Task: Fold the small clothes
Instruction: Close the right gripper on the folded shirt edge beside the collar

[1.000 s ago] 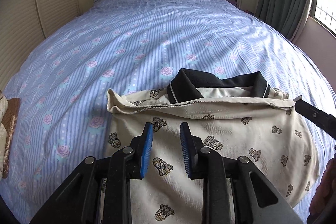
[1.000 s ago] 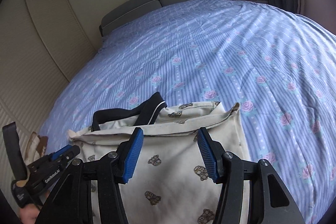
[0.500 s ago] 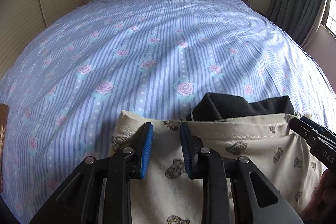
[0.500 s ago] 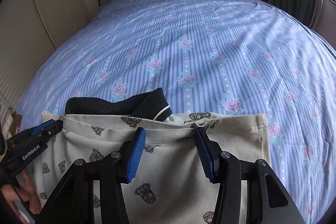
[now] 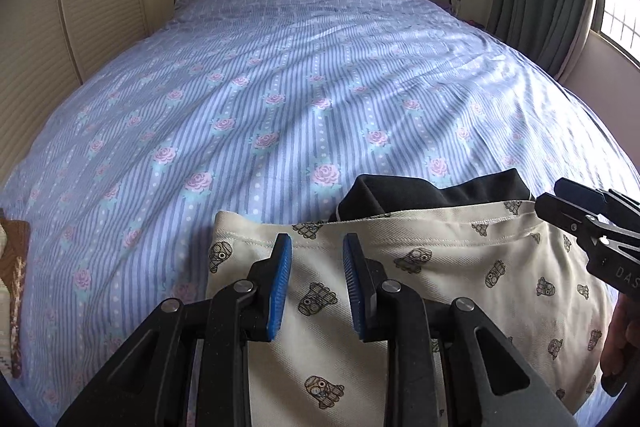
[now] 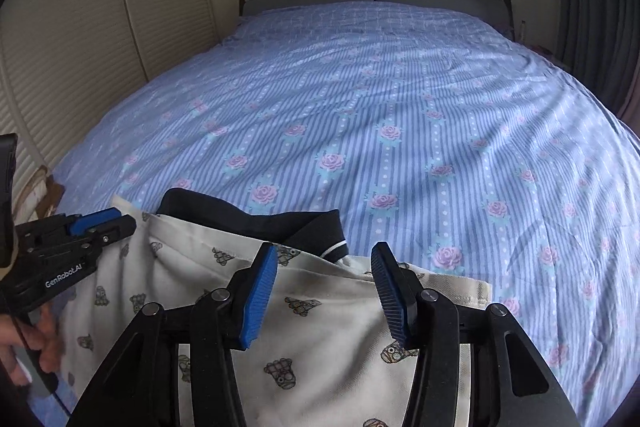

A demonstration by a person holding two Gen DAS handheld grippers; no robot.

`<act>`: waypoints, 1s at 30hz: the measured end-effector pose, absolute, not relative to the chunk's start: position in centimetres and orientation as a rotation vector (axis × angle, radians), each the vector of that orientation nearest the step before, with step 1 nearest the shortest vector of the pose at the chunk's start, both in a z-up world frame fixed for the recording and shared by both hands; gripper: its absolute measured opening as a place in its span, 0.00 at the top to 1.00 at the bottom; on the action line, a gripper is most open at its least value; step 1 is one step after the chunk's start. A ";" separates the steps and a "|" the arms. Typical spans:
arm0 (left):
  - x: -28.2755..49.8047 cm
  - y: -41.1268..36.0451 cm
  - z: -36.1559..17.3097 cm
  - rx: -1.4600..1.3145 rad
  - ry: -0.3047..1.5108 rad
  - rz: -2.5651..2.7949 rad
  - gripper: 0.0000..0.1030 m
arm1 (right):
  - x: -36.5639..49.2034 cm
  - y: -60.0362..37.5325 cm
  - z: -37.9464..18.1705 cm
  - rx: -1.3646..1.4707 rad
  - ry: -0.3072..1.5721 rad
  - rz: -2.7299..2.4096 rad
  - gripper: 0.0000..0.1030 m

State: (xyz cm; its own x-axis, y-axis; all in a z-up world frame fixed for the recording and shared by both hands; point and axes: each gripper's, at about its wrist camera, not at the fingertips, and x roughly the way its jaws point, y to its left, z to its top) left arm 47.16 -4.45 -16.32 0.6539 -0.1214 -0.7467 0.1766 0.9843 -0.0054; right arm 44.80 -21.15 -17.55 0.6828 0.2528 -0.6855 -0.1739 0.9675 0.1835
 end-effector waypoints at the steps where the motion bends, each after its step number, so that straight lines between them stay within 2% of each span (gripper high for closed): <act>1: 47.0 -4.7 -16.3 0.075 0.840 -0.161 0.74 | 44.9 -20.6 -17.4 0.080 0.779 0.266 0.51; 5: 46.1 -4.8 -16.1 0.048 0.843 -0.113 0.70 | 45.1 -18.1 -17.1 -0.076 0.767 0.376 0.53; 7: 45.6 -4.8 -16.0 0.031 0.828 -0.093 0.61 | 45.3 -17.0 -17.4 -0.162 0.781 0.432 0.59; 10: 45.0 -4.8 -15.9 0.007 0.812 -0.081 0.59 | 45.7 -16.2 -18.4 -0.238 0.825 0.489 0.68; 15: 44.6 -4.8 -15.9 -0.029 0.808 -0.082 0.55 | 46.4 -16.1 -19.1 -0.271 0.868 0.551 0.71; 16: 44.4 -4.6 -15.9 -0.046 0.800 -0.082 0.53 | 46.5 -16.1 -19.2 -0.277 0.876 0.564 0.77; 17: 44.2 -4.5 -15.9 -0.062 0.791 -0.081 0.53 | 46.6 -16.0 -19.2 -0.282 0.884 0.577 0.87; 20: 43.7 -4.2 -16.0 -0.080 0.771 -0.075 0.50 | 46.3 -15.6 -19.1 -0.321 0.894 0.603 0.94; 30: 45.0 -3.0 -17.0 -0.075 0.769 -0.077 0.50 | 47.3 -15.9 -18.9 -0.296 0.854 0.535 0.96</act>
State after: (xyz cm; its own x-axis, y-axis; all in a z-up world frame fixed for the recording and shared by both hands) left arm 44.97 -3.05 -17.04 0.7160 -0.0967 -0.6914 0.0421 0.9945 -0.0954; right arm 47.32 -15.90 -18.87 0.5374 0.3267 -0.7775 -0.5568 0.8299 -0.0361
